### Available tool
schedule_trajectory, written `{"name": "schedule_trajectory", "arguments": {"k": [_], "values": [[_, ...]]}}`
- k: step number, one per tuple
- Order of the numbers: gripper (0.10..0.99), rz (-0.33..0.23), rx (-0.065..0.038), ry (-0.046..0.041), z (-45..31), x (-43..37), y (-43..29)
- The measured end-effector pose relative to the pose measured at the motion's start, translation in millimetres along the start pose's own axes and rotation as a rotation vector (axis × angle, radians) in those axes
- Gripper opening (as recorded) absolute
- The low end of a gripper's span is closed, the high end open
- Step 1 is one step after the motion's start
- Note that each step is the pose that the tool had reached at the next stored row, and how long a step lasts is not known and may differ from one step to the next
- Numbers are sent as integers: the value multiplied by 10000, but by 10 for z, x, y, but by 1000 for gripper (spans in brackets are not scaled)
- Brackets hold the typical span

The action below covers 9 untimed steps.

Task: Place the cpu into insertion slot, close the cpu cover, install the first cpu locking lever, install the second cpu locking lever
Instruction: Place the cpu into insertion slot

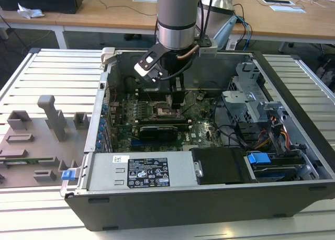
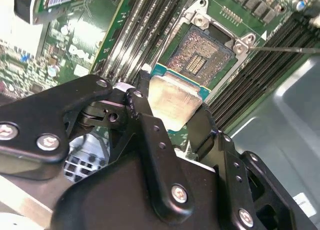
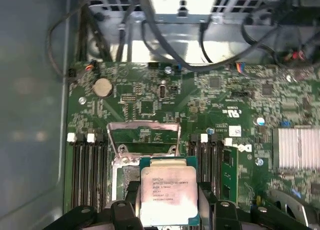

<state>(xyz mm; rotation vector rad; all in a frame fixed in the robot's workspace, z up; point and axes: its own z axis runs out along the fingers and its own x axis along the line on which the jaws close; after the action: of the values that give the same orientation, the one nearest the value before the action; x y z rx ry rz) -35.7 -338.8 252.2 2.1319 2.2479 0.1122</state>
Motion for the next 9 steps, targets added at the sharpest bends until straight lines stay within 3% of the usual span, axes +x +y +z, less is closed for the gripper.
{"name": "schedule_trajectory", "arguments": {"k": [4, 9], "values": [[541, -117, 2, 10, 0, 0, -1], [541, -116, -3, 4, -7, 4, -81]]}}
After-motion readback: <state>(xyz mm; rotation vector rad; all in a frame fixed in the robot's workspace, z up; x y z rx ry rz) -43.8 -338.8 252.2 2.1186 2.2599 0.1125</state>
